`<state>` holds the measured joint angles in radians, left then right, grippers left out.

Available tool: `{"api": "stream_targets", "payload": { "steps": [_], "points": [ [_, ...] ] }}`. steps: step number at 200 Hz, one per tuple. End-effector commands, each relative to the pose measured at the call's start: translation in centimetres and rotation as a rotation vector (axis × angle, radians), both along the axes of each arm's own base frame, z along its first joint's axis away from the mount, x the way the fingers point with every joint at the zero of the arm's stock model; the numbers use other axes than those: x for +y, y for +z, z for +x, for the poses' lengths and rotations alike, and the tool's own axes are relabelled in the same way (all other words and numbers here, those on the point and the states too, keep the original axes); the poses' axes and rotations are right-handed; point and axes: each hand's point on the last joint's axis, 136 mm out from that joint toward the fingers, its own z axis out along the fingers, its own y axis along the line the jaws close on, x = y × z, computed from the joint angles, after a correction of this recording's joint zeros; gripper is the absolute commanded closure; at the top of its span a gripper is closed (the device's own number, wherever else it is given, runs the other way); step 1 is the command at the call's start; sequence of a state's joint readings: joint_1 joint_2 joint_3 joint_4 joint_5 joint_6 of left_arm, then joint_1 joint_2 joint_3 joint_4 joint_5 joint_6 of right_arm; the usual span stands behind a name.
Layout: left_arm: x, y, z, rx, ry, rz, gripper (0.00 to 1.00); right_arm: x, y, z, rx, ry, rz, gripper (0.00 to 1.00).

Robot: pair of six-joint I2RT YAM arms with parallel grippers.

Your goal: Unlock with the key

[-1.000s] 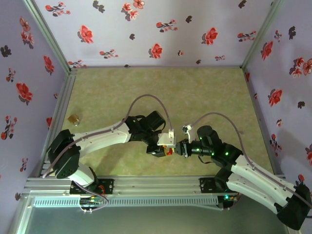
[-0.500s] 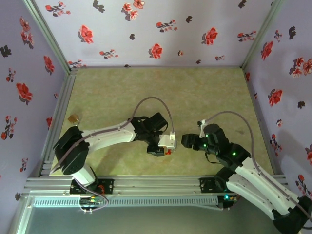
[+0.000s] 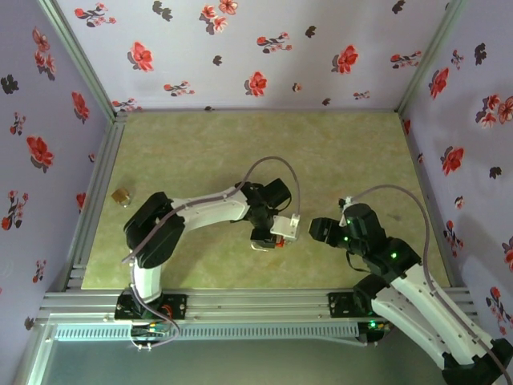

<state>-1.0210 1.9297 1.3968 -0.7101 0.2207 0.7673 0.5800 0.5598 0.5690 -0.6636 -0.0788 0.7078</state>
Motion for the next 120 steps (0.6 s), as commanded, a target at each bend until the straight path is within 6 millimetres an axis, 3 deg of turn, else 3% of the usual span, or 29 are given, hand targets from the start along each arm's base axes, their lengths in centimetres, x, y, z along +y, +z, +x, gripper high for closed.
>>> {"api": "stream_targets", "payload": {
  "steps": [1, 9, 30, 49, 75, 78, 87, 120],
  "points": [
    [0.0, -0.6, 0.2, -0.015, -0.043, 0.043, 1.0, -0.9, 1.1, 0.1, -0.023, -0.038, -0.012, 0.35],
    [-0.2, -0.8, 0.1, -0.019, -0.05, 0.043, 1.0, -1.1, 1.2, 0.1, -0.023, -0.043, -0.012, 0.34],
    [-0.6, -1.0, 0.0, -0.03, -0.053, 0.038, 0.87, -1.4, 1.9, 0.0, -0.04, -0.054, -0.006, 0.34],
    [-0.9, -0.5, 0.3, -0.053, -0.036, 0.008, 0.64, -1.6, 2.5, -0.2, -0.05, -0.06, -0.003, 0.33],
    [-1.4, 1.9, 0.5, -0.092, -0.018, -0.06, 0.38, -1.8, 2.8, -0.4, -0.048, -0.059, -0.008, 0.33],
    [-1.4, 2.2, 0.5, -0.097, -0.02, -0.068, 0.28, -1.8, 2.8, -0.4, -0.047, -0.06, -0.009, 0.32],
    [-1.5, 3.1, 0.3, -0.108, -0.016, -0.09, 0.17, -1.9, 2.8, -0.4, -0.046, -0.06, -0.013, 0.32],
    [-1.2, 7.1, 0.1, -0.139, 0.055, -0.201, 0.13, -2.3, 2.7, -0.4, -0.043, -0.078, -0.026, 0.31]
  ]
}}
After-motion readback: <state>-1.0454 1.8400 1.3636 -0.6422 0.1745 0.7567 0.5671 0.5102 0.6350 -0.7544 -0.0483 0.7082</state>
